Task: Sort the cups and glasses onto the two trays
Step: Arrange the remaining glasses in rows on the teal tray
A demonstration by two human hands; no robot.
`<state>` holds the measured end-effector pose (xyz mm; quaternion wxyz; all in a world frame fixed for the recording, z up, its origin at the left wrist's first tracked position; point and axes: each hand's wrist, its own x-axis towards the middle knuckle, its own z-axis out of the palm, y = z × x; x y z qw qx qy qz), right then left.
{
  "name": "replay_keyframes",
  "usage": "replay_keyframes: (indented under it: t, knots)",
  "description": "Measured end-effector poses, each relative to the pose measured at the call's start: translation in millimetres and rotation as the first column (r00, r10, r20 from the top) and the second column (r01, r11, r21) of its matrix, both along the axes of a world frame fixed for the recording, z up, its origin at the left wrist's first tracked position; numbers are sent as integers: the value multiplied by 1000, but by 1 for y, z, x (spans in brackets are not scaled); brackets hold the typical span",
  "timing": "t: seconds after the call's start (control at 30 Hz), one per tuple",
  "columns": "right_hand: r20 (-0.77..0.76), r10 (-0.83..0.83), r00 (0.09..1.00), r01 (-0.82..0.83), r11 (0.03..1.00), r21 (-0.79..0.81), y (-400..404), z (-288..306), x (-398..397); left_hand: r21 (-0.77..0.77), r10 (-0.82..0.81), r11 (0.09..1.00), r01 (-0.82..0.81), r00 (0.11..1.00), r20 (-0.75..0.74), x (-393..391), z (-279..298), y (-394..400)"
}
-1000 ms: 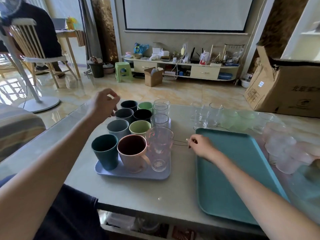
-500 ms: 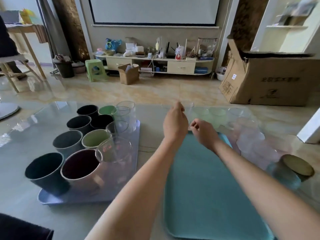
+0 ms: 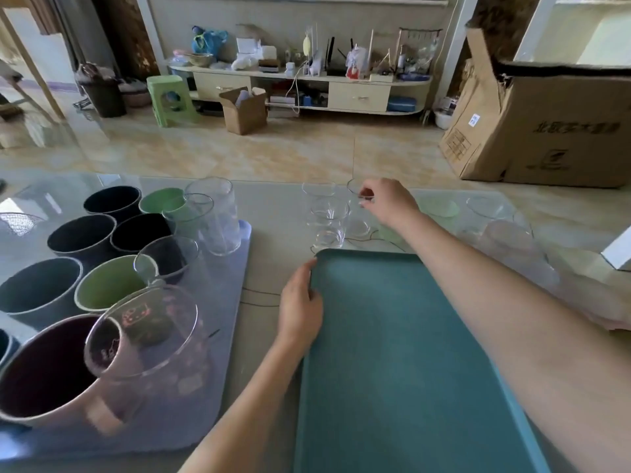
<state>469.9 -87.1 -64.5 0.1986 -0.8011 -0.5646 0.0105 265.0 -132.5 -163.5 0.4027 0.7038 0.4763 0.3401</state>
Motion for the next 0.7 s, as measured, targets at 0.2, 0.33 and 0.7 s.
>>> replay_keyframes:
  t: [0.2,0.33,0.7]
  knots:
    - [3,-87,996,86,984,154,-2,-9,-8,-21,73,997,-71,992,107,0,-5,1]
    - [-40,-60,997,70,938,340,-37,-2,-13,14,89,996,-90,995,44,-2,-2,-2]
    - [-26,110,994,-95,936,340,-126,-15,-65,125,-67,987,101,965,-254,-29,-5,-25]
